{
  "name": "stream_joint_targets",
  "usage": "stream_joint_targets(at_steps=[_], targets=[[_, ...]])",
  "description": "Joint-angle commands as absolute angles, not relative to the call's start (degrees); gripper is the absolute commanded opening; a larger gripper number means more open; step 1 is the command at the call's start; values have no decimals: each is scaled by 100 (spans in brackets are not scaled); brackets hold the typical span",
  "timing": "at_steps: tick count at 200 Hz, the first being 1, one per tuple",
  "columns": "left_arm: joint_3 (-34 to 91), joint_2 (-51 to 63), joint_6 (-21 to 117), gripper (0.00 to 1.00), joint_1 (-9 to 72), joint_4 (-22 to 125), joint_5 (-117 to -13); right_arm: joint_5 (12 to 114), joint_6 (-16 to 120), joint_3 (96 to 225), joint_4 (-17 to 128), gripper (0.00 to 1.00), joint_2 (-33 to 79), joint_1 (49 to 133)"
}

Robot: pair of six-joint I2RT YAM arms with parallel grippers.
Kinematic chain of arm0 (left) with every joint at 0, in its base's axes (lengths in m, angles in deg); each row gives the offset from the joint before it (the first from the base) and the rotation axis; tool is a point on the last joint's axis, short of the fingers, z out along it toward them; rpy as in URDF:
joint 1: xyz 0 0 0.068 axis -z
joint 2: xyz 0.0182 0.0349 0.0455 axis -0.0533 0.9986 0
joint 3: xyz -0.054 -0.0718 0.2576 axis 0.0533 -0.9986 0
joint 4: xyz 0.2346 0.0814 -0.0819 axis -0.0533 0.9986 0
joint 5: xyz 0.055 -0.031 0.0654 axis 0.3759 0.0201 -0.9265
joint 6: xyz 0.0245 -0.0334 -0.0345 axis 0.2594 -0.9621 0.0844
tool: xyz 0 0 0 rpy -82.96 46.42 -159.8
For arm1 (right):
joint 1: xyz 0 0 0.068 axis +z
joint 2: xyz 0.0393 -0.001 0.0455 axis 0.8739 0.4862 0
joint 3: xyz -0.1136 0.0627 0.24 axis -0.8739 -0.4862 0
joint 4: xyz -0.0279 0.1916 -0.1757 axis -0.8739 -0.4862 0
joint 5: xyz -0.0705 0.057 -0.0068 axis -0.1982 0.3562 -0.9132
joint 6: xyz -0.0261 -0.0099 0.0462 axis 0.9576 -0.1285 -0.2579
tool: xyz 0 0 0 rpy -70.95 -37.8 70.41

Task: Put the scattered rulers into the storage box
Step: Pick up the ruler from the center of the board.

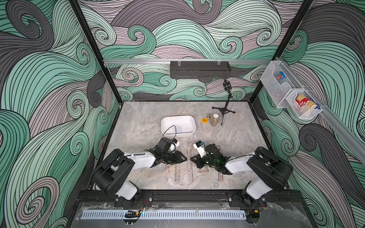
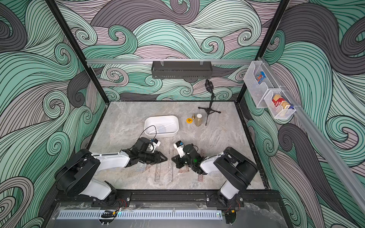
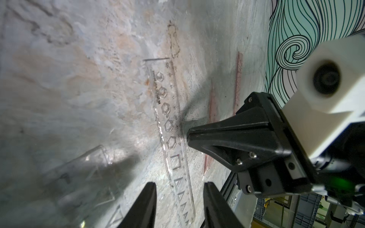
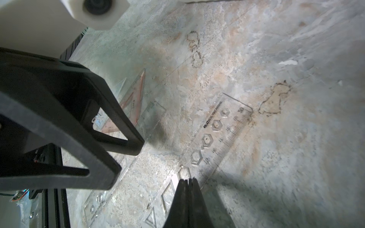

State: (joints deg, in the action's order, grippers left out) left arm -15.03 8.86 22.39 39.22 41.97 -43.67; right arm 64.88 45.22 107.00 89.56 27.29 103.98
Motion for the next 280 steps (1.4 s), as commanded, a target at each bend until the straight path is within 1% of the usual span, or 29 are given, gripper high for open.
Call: stream_joint_targets(at_steps=[1, 58, 105, 171, 189, 211, 254, 268, 280], targets=[[-1312, 1049, 2347, 45, 3996, 4269, -4474, 6724, 4624, 10693, 9241, 5, 2840, 10328], [-1256, 1358, 2365, 48, 4045, 4249, -4565, 6797, 4619, 10631, 9444, 5, 3221, 10302], [-1177, 1676, 2348, 48, 4071, 4106, -4597, 6786, 4624, 10535, 9408, 5, 3270, 10257], [-1049, 2047, 2295, 46, 4199, 3957, -4583, 6783, 4564, 10603, 9356, 5, 3656, 10205], [-1039, 2075, 2303, 43, 4208, 3957, -4584, 6806, 4520, 10565, 9402, 5, 3647, 10170], [-1029, 2123, 2304, 37, 4208, 3943, -4595, 6879, 4451, 10511, 9459, 5, 3643, 10113], [-973, 2266, 2304, 22, 4252, 3912, -4585, 7054, 4322, 10476, 9602, 4, 3782, 10074], [-949, 2314, 2304, 14, 4256, 3913, -4575, 7103, 4307, 10454, 9611, 4, 3747, 10044], [-927, 2295, 2310, 8, 4255, 3935, -4574, 7176, 4285, 10418, 9618, 4, 3650, 9988]])
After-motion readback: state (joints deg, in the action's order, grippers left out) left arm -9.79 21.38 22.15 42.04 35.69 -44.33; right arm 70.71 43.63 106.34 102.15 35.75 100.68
